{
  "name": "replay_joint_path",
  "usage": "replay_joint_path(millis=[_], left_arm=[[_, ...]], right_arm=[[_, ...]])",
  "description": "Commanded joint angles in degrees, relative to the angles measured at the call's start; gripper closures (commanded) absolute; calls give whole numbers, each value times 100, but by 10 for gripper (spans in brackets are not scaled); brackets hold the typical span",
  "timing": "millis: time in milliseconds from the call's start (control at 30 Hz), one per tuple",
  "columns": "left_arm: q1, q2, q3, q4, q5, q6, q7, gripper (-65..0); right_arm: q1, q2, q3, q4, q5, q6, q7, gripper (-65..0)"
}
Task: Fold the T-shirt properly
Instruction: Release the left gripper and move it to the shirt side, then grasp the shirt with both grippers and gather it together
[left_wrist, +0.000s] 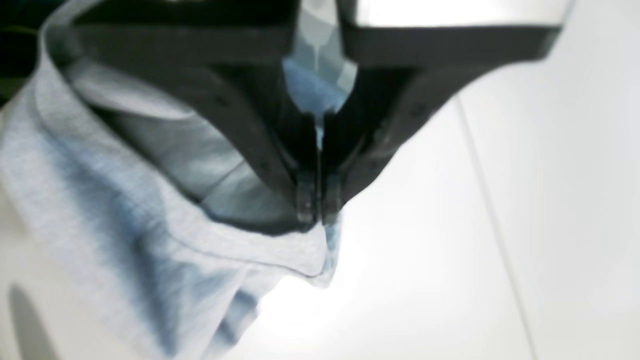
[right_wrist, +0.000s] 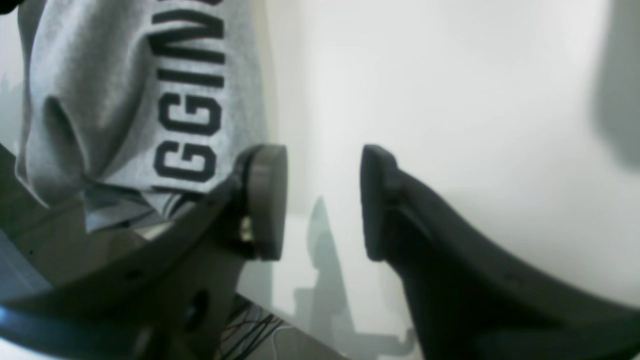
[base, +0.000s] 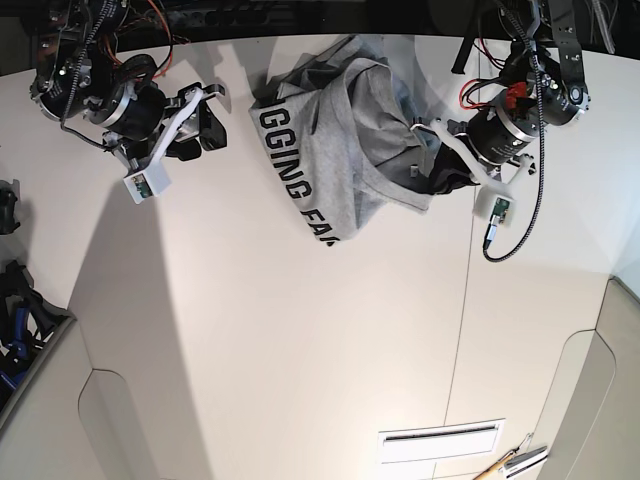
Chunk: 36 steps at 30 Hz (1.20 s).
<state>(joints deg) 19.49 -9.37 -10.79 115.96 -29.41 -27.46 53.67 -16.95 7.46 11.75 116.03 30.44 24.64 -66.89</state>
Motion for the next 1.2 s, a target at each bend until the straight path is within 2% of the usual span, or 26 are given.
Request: replay_joint_path(millis=[0,167,233,300,533,567,667,767,800,967,1100,1167], left_arm=[[-28,-17,-7,94,46,-24,-63,0],[-28,-15,-219,94,269,-4,-17,0],[-26,-15,-404,94,267,264,31,0],[-22,-15,-608,94,258,354,98,0],[98,-15,-846,94,-280,385,363,0],[144,-15,-846,94,-404,358,382,0],[177,-17,-846,94,-750,-50,599,0],[177,-17,-848,98,-905,-350,684,-198],[175,-22,-848,109,-903,-367,682,-243],[175,-17,-1003,369,-901,-363,678,-255],[177,-17,-1272,901,-898,-363,660,-254],[177,-17,-1379,1189,-898,-363,654,-253]], right_arm=[[39,31,13,87,85,28,96,-242],[39,28,13,87,85,26,155,-242],[39,31,13,87,83,26,155,-242],[42,31,13,87,83,26,155,-242],[44,28,13,90,85,26,284,-242],[46,28,13,90,85,26,284,-242],[118,28,13,90,61,26,280,-242],[203,31,13,87,44,26,278,-242],[229,31,13,90,46,24,282,-242],[402,28,13,90,72,26,284,-242],[636,28,13,87,328,96,293,-235],[774,28,13,90,487,273,321,-156]])
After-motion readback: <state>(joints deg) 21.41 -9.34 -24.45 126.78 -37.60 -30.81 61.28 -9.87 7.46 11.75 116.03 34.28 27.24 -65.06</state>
